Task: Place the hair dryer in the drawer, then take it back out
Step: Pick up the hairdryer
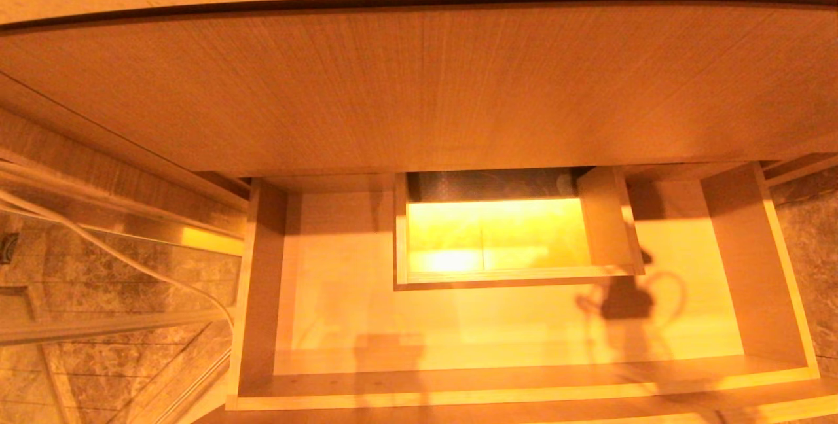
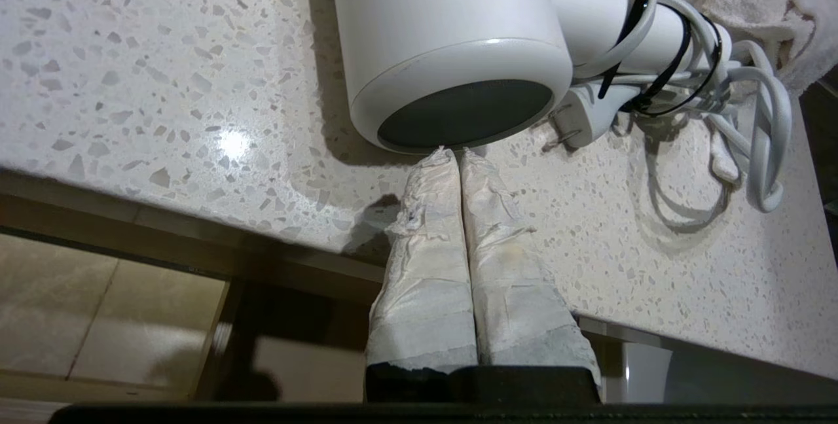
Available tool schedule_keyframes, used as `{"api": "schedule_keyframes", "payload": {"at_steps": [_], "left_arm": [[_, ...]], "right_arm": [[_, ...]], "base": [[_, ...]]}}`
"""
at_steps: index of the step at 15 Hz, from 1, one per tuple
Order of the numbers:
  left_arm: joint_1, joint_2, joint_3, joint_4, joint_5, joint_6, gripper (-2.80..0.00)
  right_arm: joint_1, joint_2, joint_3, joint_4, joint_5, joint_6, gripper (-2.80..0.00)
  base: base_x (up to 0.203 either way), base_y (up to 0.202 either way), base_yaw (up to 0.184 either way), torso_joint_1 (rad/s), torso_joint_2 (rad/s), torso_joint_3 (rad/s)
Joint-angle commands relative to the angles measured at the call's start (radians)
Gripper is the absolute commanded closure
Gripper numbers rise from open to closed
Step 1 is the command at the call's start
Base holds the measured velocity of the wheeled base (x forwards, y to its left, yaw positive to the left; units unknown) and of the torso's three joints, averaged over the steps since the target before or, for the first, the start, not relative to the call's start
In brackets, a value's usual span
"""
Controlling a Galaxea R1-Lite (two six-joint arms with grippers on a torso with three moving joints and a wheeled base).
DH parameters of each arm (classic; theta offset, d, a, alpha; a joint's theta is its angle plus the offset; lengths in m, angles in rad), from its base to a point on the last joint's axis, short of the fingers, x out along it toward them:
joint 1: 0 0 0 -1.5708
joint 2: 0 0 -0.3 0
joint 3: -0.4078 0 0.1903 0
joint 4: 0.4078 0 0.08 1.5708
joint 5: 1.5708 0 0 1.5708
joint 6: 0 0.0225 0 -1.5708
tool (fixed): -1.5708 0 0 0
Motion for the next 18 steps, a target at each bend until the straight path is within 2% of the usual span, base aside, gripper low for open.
{"api": "schedule_keyframes", "payload": {"at_steps": [1,4,6,8,9,10,12,13,15,18], "left_arm": [[0.000,0.000,0.000,0.000,0.000,0.000,0.00],[0.000,0.000,0.000,0.000,0.000,0.000,0.00],[0.000,0.000,0.000,0.000,0.000,0.000,0.00],[0.000,0.000,0.000,0.000,0.000,0.000,0.00],[0.000,0.000,0.000,0.000,0.000,0.000,0.00],[0.000,0.000,0.000,0.000,0.000,0.000,0.00],[0.000,0.000,0.000,0.000,0.000,0.000,0.00],[0.000,0.000,0.000,0.000,0.000,0.000,0.00],[0.000,0.000,0.000,0.000,0.000,0.000,0.00],[0.000,0.000,0.000,0.000,0.000,0.000,0.00]], "right_arm": [[0.000,0.000,0.004,0.013,0.001,-0.015,0.00],[-0.001,-0.047,0.001,0.031,-0.005,-0.044,0.00],[-0.010,-0.113,0.003,0.026,-0.047,-0.187,0.00],[-0.021,-0.157,0.005,0.018,-0.215,-0.352,0.00],[-0.028,-0.158,0.003,0.000,-0.278,-0.393,0.00],[-0.032,-0.149,0.002,-0.025,-0.291,-0.400,0.00],[-0.031,-0.136,0.007,-0.124,-0.302,-0.435,0.00],[-0.030,-0.129,0.019,-0.191,-0.324,-0.484,0.00],[-0.030,-0.080,0.036,-0.294,-0.402,-0.567,0.00],[-0.031,0.004,0.040,-0.422,-0.421,-0.629,0.00]], "base": [[0.000,0.000,0.000,0.000,0.00,0.000],[0.000,0.000,0.000,0.000,0.00,0.000],[0.000,0.000,0.000,0.000,0.00,0.000],[0.000,0.000,0.000,0.000,0.00,0.000],[0.000,0.000,0.000,0.000,0.00,0.000],[0.000,0.000,0.000,0.000,0.00,0.000],[0.000,0.000,0.000,0.000,0.00,0.000],[0.000,0.000,0.000,0.000,0.00,0.000],[0.000,0.000,0.000,0.000,0.00,0.000],[0.000,0.000,0.000,0.000,0.00,0.000]]}}
